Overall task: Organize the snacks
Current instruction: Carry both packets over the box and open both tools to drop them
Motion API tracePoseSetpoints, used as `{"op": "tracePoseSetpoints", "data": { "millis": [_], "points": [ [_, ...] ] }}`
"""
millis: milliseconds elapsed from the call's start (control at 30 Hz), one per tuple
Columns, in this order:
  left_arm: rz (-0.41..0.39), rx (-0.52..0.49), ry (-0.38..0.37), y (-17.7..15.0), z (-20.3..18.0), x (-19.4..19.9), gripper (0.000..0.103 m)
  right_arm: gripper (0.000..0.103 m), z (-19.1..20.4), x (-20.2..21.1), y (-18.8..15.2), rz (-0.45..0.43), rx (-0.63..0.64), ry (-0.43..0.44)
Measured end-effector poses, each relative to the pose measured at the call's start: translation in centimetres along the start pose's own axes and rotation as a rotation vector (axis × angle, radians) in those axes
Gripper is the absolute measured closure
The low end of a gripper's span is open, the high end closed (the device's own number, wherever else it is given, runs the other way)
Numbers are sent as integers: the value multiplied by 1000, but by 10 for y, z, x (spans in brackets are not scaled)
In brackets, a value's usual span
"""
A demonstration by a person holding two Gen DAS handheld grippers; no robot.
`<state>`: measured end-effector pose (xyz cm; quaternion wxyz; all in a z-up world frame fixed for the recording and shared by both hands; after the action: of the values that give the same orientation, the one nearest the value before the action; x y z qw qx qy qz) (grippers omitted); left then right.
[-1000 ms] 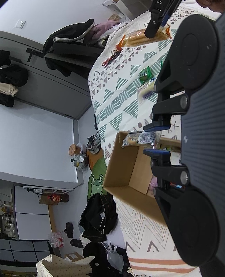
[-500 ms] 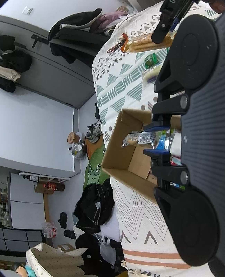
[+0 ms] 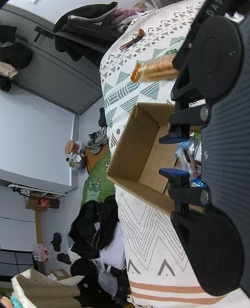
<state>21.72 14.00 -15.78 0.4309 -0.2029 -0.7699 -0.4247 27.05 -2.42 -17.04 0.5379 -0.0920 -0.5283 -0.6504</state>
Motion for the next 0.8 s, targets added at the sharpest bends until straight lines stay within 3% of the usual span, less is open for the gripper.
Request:
{"op": "tracePoseSetpoints", "data": {
  "millis": [133, 200, 233, 267, 333, 500, 800],
  "points": [
    [-5, 10, 16, 9, 13, 3, 71, 70, 13, -10, 1, 15, 10, 28],
    [-8, 14, 27, 13, 20, 5, 60, 69, 25, -12, 1, 0, 34, 73],
    [-10, 17, 34, 14, 22, 5, 57, 66, 29, -14, 2, -5, 42, 92],
    [-13, 21, 41, 15, 26, 6, 52, 53, 33, -16, 2, -2, 43, 97],
    [-15, 29, 47, 17, 30, 8, 48, 41, 34, -22, 0, 5, 32, 74],
    [-19, 31, 31, 18, 33, 16, 24, 41, 29, -24, -10, 35, 23, 30],
    [-38, 30, 48, 12, 28, 34, 21, 41, 8, -1, -7, 20, -13, -36]
  ]
}}
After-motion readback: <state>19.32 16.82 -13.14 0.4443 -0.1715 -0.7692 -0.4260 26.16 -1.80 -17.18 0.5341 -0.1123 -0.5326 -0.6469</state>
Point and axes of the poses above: each gripper's, at about its wrist camera, not at the fingertips, and x roughly against the way its jaws point, z to its left, y to its top, the point moved 7 cm from there along -x, roughly the way its jaws point, and after that the axes turned 10 degrees about z, right-handed, at the moved point
